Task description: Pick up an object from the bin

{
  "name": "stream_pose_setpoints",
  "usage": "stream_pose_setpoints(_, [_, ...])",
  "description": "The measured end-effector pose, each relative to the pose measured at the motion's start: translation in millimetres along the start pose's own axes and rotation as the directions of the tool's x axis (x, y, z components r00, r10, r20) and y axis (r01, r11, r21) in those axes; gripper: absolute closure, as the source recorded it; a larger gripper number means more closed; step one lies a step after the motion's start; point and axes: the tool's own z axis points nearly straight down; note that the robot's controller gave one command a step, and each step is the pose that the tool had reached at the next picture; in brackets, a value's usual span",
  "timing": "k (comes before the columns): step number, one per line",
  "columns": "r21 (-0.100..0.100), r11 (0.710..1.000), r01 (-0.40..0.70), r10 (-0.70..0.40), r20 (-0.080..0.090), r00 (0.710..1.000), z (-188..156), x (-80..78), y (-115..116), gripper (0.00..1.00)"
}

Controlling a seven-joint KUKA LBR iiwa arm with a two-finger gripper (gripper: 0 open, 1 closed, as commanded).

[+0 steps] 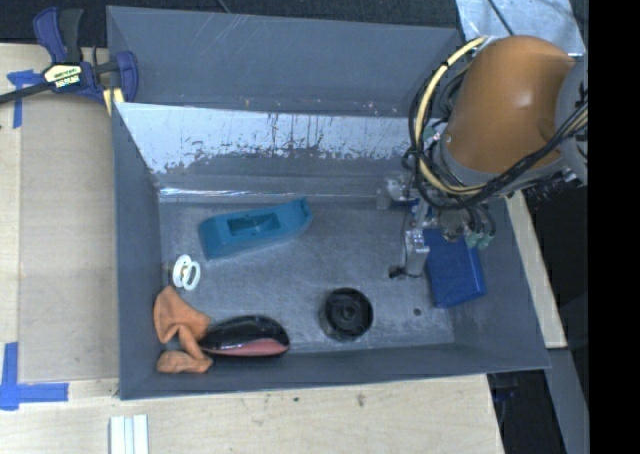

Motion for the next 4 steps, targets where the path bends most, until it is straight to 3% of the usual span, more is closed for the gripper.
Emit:
stream_pose_setpoints(1, [0.001, 1.0, 0.001, -0.001, 0.009, 1.0, -5, -1.7, 0, 0.0])
stream_pose_setpoints(2, [0.002, 0.994, 0.111, -0.111, 0.011, 0.994, 45, 16.6, 15, 0.0])
stream_pose_setpoints(3, [0.002, 0.917, 0.4, -0.4, 0.004, 0.917, 61, 42.3, 37, 0.0])
stream_pose_setpoints(4, [0.003, 0.914, 0.406, -0.406, 0.008, 0.914, 57, 47.2, 36, 0.0])
